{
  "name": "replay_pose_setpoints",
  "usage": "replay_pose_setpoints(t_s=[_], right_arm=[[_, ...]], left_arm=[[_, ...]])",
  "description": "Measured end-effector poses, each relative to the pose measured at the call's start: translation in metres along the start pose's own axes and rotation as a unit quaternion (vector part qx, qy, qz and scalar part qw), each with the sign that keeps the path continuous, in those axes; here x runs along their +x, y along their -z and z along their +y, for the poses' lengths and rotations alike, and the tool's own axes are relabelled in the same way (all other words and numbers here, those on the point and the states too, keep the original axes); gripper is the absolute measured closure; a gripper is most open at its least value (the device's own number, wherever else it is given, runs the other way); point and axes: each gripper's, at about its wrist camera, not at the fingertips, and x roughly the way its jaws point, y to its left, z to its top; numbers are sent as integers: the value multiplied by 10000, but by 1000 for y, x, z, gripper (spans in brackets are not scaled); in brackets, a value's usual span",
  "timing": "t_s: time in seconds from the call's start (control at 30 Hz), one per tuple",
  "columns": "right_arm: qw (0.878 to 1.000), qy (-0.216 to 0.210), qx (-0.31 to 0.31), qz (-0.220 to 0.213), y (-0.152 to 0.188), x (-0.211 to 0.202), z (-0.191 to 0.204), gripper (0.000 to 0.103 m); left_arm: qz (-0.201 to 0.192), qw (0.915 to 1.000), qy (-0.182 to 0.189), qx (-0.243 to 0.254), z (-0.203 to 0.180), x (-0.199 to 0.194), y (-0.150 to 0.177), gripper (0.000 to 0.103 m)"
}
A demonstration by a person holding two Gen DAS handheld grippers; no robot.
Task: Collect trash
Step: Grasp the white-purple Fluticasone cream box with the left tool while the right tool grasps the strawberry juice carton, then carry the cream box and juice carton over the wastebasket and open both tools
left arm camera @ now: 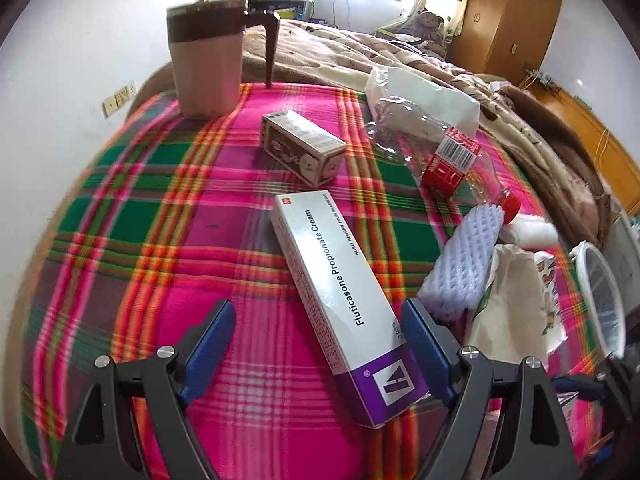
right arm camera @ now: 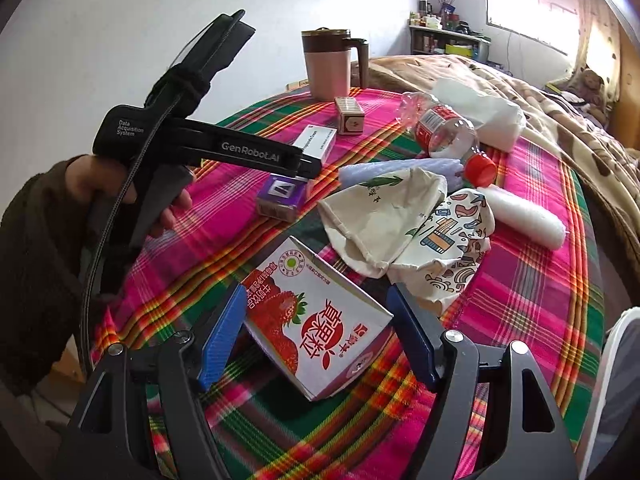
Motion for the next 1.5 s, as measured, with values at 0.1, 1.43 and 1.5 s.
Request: replay_pose_setpoints(t_s=[0.1,1.43,1.5], right_arm=[[9999,-10,-137,-36,1,0,3,29],[9963,102,844,-159,12,1,-7,43],[9953,137,932,-217,13,-2,-10,43]], left_arm=[[47,9999,-82,50,4,-2,0,17],[-159,9983,-436,-344,18,-5,8,63],[-191,9984,-426,-330,15,-8,11,63]])
